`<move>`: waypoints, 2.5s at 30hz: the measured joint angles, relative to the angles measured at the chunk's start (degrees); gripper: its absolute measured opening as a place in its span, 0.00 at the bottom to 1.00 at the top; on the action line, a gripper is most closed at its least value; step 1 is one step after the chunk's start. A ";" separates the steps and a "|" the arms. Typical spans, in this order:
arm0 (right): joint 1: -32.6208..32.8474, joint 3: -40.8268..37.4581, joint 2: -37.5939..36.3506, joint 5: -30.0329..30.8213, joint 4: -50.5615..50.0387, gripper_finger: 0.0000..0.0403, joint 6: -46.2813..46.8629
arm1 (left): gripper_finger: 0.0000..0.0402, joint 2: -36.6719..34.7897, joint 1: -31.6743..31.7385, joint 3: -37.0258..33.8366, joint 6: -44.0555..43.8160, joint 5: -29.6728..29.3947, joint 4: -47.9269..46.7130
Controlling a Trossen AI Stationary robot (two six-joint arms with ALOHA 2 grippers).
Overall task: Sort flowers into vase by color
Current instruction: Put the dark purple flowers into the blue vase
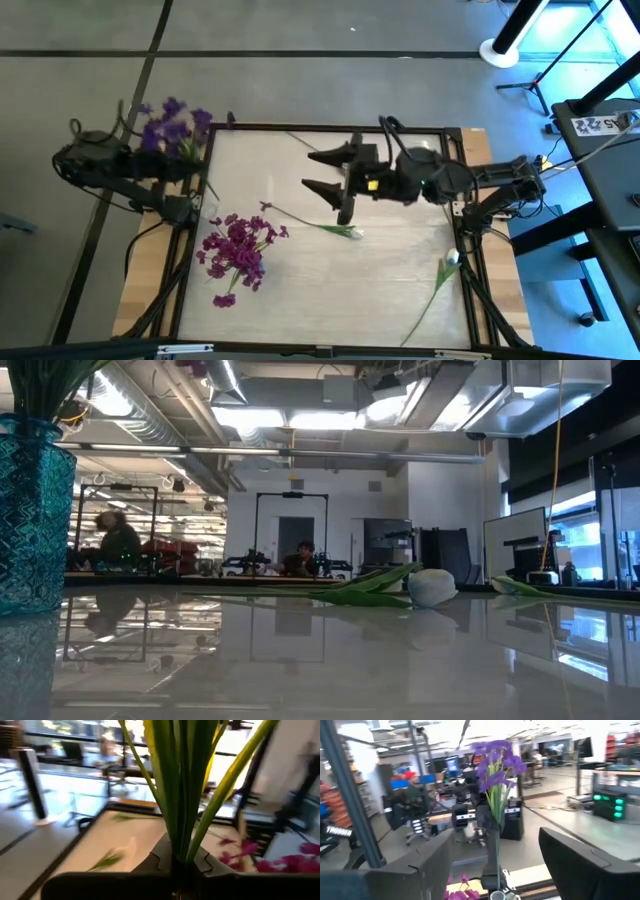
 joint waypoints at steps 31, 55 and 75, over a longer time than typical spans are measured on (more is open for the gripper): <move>6.70 0.00 -0.02 22.25 -0.11 0.71 6.10 | 0.01 -4.65 -15.77 -30.96 -4.55 5.81 36.40; 6.73 0.00 0.00 24.28 -1.48 0.71 7.42 | 0.00 -4.65 -21.52 -37.86 -0.80 5.08 41.14; 2.87 0.00 0.02 21.84 -5.48 0.71 10.42 | 0.00 -4.63 -22.64 -37.88 10.22 5.57 41.70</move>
